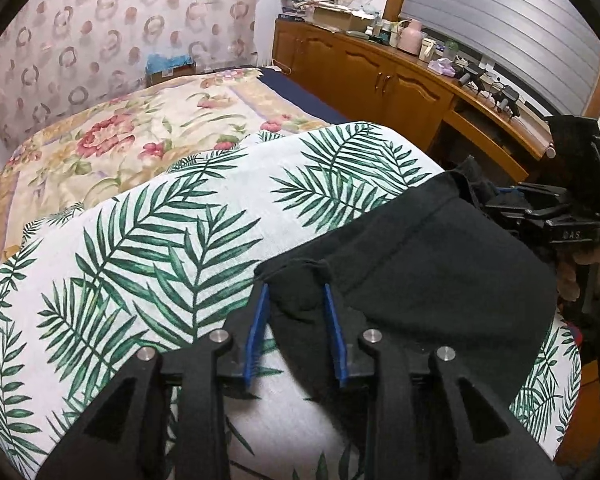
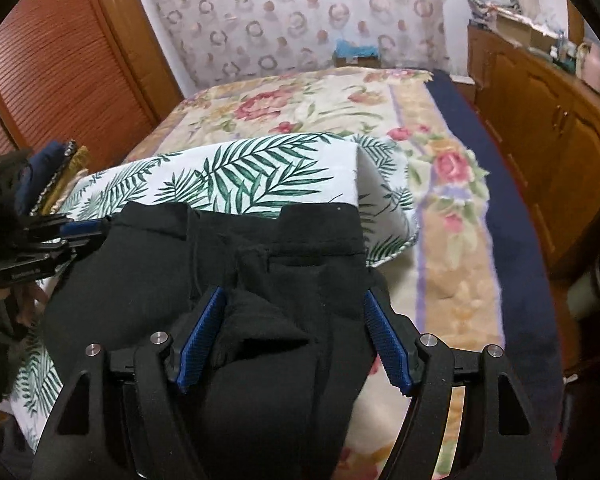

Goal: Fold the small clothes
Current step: 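Grasp the folded black shirt with both grippers and lift it off the bed, then carry the folded shirt with both grippers onto the navy cloth by the yellow plush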

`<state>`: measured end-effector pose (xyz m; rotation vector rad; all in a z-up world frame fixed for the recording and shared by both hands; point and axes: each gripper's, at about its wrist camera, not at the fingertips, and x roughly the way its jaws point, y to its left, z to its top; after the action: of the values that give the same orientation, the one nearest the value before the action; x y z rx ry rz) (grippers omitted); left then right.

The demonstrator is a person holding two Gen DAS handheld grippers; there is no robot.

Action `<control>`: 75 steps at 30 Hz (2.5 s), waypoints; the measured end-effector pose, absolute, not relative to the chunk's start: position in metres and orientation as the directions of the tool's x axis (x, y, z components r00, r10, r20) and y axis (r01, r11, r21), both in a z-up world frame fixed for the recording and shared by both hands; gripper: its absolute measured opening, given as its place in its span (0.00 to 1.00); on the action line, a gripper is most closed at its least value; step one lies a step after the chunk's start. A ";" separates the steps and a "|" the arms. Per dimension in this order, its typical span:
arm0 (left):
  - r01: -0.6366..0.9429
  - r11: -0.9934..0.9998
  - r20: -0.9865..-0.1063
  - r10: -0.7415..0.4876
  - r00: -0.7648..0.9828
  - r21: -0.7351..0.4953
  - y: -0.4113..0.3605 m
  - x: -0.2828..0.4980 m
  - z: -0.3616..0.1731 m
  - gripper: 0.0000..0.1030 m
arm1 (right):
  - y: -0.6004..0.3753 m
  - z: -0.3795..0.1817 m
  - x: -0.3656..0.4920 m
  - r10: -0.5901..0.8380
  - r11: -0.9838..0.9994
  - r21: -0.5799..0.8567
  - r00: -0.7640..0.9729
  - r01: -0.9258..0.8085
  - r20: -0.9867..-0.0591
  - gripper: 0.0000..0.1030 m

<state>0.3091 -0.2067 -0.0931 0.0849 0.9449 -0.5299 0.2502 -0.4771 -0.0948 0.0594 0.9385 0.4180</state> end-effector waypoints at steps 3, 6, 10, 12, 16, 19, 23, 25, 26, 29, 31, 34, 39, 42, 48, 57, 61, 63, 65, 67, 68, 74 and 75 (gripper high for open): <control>0.458 0.874 -0.791 -0.391 0.471 -0.160 -0.204 0.315 -0.095 0.38 | -0.471 -0.095 0.248 0.378 0.914 0.225 0.511 -0.336 -0.772 0.70; 0.468 0.869 -0.787 -0.398 0.472 -0.159 -0.203 0.317 -0.095 0.39 | -0.469 -0.095 0.247 0.377 0.915 0.224 0.513 -0.335 -0.771 0.66; 0.462 0.873 -0.786 -0.394 0.476 -0.157 -0.204 0.319 -0.096 0.40 | -0.466 -0.089 0.242 0.384 0.909 0.209 0.525 -0.362 -0.760 0.43; 0.452 0.877 -0.785 -0.393 0.479 -0.163 -0.204 0.319 -0.096 0.41 | -0.460 -0.088 0.238 0.381 0.905 0.192 0.525 -0.380 -0.761 0.37; 0.459 0.868 -0.780 -0.418 0.466 -0.191 -0.203 0.322 -0.096 0.41 | -0.464 -0.088 0.238 0.411 0.893 0.215 0.522 -0.396 -0.747 0.23; 0.475 0.845 -0.774 -0.467 0.428 -0.246 -0.203 0.325 -0.095 0.36 | -0.467 -0.086 0.235 0.421 0.890 0.219 0.536 -0.400 -0.732 0.16; 0.496 0.818 -0.765 -0.511 0.392 -0.292 -0.206 0.323 -0.092 0.11 | -0.468 -0.073 0.223 0.414 0.898 0.199 0.596 -0.394 -0.688 0.13; 0.512 0.809 -0.744 -0.526 0.411 -0.289 -0.207 0.315 -0.083 0.10 | -0.469 -0.063 0.216 0.416 0.900 0.198 0.627 -0.389 -0.659 0.13; 0.515 0.807 -0.733 -0.533 0.422 -0.290 -0.206 0.311 -0.078 0.09 | -0.470 -0.056 0.212 0.418 0.900 0.198 0.643 -0.388 -0.642 0.12; 0.530 0.795 -0.681 -0.565 0.466 -0.297 -0.199 0.294 -0.055 0.09 | -0.466 -0.038 0.199 0.412 0.903 0.173 0.678 -0.393 -0.609 0.12; 0.538 0.786 -0.641 -0.586 0.495 -0.303 -0.192 0.278 -0.036 0.09 | -0.462 -0.027 0.190 0.409 0.903 0.155 0.696 -0.400 -0.590 0.12; 0.550 0.782 -0.596 -0.600 0.534 -0.294 -0.181 0.258 -0.010 0.09 | -0.454 -0.008 0.178 0.409 0.903 0.131 0.725 -0.409 -0.555 0.12; 0.536 0.802 -0.543 -0.582 0.605 -0.262 -0.155 0.233 0.023 0.09 | -0.430 0.020 0.169 0.434 0.887 0.101 0.740 -0.450 -0.514 0.12; 0.512 0.825 -0.515 -0.555 0.653 -0.239 -0.131 0.219 0.040 0.09 | -0.410 0.034 0.172 0.458 0.871 0.088 0.735 -0.483 -0.500 0.12; 0.436 0.874 -0.464 -0.483 0.743 -0.212 -0.067 0.194 0.066 0.09 | -0.351 0.062 0.188 0.526 0.817 0.048 0.710 -0.574 -0.468 0.12; 0.232 0.956 -0.379 -0.285 0.880 -0.181 0.059 0.157 0.090 0.09 | -0.215 0.108 0.217 0.645 0.675 -0.054 0.624 -0.736 -0.441 0.12; 0.138 0.971 -0.360 -0.201 0.911 -0.195 0.109 0.148 0.088 0.09 | -0.143 0.127 0.238 0.691 0.594 -0.095 0.567 -0.799 -0.449 0.12; 0.076 0.977 -0.358 -0.145 0.922 -0.199 0.135 0.142 0.083 0.09 | -0.109 0.132 0.248 0.708 0.550 -0.110 0.532 -0.828 -0.465 0.12; 0.029 0.978 -0.367 -0.105 0.924 -0.206 0.156 0.135 0.074 0.09 | -0.065 0.133 0.260 0.721 0.493 -0.129 0.486 -0.861 -0.494 0.12; -0.037 0.973 -0.389 -0.056 0.920 -0.226 0.178 0.125 0.056 0.09 | -0.031 0.128 0.268 0.729 0.440 -0.125 0.435 -0.889 -0.529 0.12; -0.065 0.970 -0.399 -0.036 0.916 -0.236 0.188 0.120 0.048 0.09 | -0.011 0.125 0.272 0.732 0.413 -0.126 0.411 -0.902 -0.544 0.12; -0.198 0.940 -0.500 0.034 0.866 -0.279 0.223 0.119 -0.013 0.09 | 0.092 0.081 0.303 0.671 0.365 -0.138 0.363 -0.921 -0.647 0.16; -0.207 0.936 -0.515 0.033 0.857 -0.285 0.226 0.120 -0.022 0.09 | 0.100 0.076 0.313 0.669 0.401 -0.107 0.371 -0.910 -0.644 0.21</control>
<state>0.1199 0.2255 -0.0216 -0.3409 0.5292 0.1287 0.3130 0.0996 0.0757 -0.4948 0.5619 1.0663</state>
